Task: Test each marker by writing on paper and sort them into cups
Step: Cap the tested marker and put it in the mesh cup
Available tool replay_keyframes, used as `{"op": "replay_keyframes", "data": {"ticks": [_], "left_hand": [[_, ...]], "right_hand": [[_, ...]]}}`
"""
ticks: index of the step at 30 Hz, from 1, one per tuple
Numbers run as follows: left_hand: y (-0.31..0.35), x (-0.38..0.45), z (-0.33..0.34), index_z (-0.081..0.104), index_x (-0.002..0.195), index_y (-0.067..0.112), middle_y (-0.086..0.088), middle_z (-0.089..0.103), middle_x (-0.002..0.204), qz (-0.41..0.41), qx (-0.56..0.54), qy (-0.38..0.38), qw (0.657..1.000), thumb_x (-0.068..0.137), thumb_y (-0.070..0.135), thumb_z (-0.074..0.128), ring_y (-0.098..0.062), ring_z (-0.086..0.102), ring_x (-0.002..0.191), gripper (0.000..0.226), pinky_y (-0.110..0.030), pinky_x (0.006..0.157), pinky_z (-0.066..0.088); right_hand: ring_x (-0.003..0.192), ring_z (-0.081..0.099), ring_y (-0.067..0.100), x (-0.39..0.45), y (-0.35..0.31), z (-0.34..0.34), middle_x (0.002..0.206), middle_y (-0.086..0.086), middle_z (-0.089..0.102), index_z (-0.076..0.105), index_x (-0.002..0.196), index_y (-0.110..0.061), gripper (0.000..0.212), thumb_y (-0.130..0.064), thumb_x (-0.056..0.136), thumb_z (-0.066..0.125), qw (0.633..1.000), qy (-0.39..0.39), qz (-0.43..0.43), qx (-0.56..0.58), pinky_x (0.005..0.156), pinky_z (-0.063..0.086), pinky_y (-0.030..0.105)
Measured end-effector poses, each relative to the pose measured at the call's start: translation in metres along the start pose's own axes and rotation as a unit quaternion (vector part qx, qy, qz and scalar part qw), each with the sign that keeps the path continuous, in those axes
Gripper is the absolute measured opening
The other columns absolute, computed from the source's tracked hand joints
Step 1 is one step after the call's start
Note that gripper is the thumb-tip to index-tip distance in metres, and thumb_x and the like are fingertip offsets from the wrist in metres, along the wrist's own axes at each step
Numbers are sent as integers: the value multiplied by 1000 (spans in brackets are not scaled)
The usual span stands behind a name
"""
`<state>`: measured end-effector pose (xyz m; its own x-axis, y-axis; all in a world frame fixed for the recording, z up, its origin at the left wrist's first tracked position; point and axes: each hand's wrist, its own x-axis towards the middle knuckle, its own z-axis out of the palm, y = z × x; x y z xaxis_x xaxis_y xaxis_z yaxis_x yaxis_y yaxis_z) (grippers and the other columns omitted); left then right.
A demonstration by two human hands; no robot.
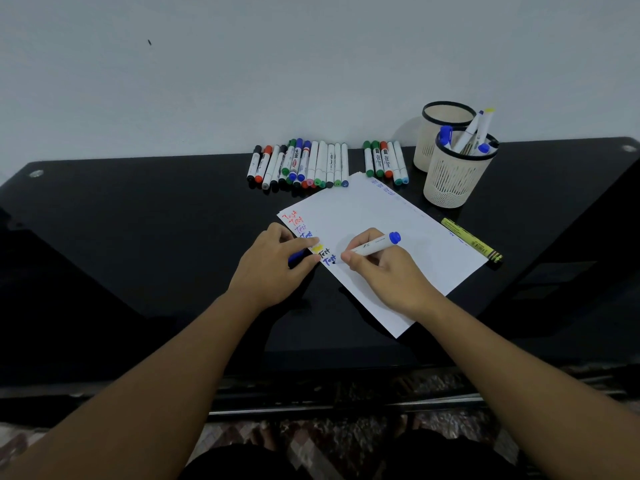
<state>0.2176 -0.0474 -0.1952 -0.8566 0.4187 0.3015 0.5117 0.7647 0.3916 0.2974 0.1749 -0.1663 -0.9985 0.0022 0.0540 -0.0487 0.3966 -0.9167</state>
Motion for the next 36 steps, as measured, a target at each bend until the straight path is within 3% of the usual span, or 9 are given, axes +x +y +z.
{"op": "replay_keyframes", "data": {"ticks": [7,10,17,29,36], "left_hand": [[-1,0,1,62,133,45,11,43,107,0,7,3,1000,94,59,56,-7,46,98,41,-26,75,45],[-1,-1,2,64,132,45,11,43,107,1,5,9,1000,94,57,58,-8,47,99,40,-25,75,41],[-1,-1,1,63,133,45,11,43,108,-4,6,5,1000,95,58,57,-8,46,99,41,-27,77,45],[-2,0,2,62,133,46,10,44,109,-6,9,3,1000,94,61,53,-7,47,99,44,-28,78,49],[-2,-1,2,61,134,47,11,44,110,-9,10,1,1000,94,61,54,-6,46,99,43,-26,78,48]], "right_hand": [[91,63,21,0,2,2,94,0,68,63,99,-30,11,-41,100,64,1000,1,1,-25,88,52,46],[89,64,23,1,2,3,94,1,68,63,97,-33,21,-53,93,61,1000,1,-3,-30,89,53,52],[93,65,23,2,0,4,97,1,68,64,97,-34,34,-64,86,56,999,-6,-1,-43,92,52,53],[89,64,22,3,4,5,92,0,68,63,99,-34,20,-54,95,60,997,-12,-4,-74,88,53,53],[85,61,15,4,5,4,90,-3,66,61,99,-32,9,-40,101,63,997,7,-8,-78,84,53,43]]}}
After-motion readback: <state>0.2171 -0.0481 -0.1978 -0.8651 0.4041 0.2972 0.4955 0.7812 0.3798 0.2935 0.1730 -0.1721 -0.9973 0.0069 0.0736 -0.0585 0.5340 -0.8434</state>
